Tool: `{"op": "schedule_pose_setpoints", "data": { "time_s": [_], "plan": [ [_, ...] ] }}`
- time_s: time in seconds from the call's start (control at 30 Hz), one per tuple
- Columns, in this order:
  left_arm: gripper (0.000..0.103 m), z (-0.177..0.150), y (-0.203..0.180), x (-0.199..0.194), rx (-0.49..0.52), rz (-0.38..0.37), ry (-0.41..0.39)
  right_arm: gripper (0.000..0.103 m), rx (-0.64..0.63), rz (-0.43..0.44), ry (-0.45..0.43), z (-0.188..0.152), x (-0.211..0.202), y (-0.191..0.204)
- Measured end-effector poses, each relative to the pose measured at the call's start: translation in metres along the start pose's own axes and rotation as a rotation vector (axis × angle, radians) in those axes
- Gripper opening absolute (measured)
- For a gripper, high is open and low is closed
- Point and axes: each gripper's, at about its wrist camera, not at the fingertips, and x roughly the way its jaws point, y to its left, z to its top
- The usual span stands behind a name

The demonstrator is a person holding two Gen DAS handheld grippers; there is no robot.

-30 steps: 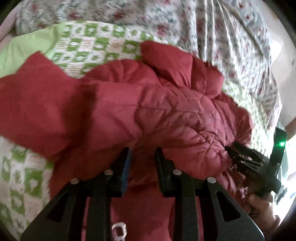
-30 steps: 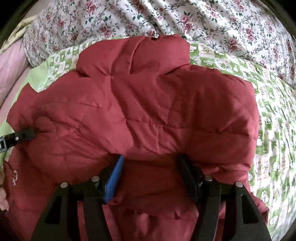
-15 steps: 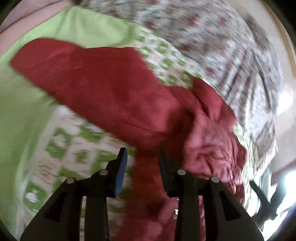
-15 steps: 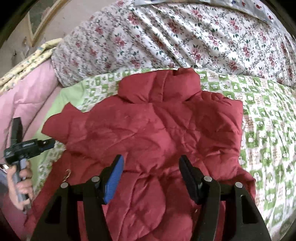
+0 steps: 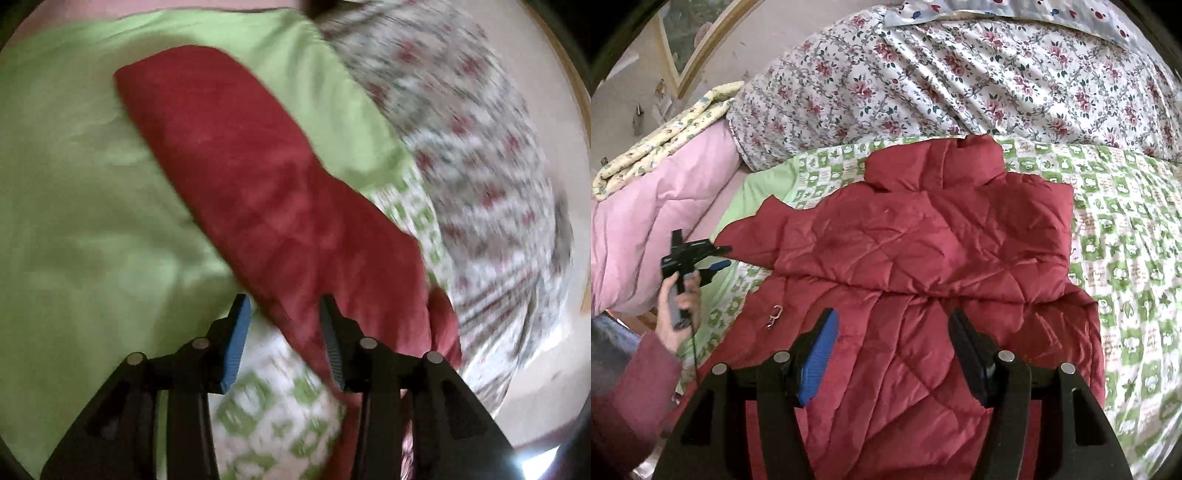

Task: Fold large clothes
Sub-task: 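Grasp the other sleeve with the left gripper and lift it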

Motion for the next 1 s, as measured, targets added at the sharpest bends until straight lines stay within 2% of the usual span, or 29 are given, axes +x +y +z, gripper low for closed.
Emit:
{"op": "schedule_pose_setpoints", "data": {
  "time_s": [0.13, 0.3, 0.47, 0.5, 0.6, 0.63, 0.8, 1.0],
  "plan": [
    [0.039, 0.021, 0.020, 0.019, -0.088, -0.038, 0.005, 0.064, -0.008, 0.011, 0.007, -0.003, 0.000, 0.007],
    [0.039, 0.036, 0.027, 0.028, -0.152, -0.074, -0.032, 0.064, -0.007, 0.015, 0.019, -0.003, 0.006, 0.009],
    [0.039, 0.053, 0.019, 0.030, -0.127, -0.021, -0.069, 0.064, 0.000, 0.016, 0.034, -0.003, 0.012, 0.007],
    [0.039, 0.055, 0.015, 0.030, -0.112, -0.009, -0.076, 0.064, 0.000, 0.019, 0.037, -0.003, 0.013, 0.008],
    [0.012, 0.055, 0.006, 0.025, -0.052, -0.001, -0.105, 0.064, -0.011, 0.027, 0.036, -0.003, 0.012, 0.011],
    [0.009, 0.053, 0.001, 0.021, -0.027, -0.008, -0.115, 0.064, -0.015, 0.033, 0.033, -0.003, 0.011, 0.012],
    [0.007, 0.024, -0.050, -0.017, 0.151, -0.058, -0.176, 0.064, -0.019, 0.031, 0.026, 0.001, 0.009, 0.008],
    [0.006, -0.032, -0.124, -0.052, 0.367, -0.154, -0.182, 0.064, 0.044, 0.048, 0.030, 0.006, 0.013, -0.009]
  ]
}}
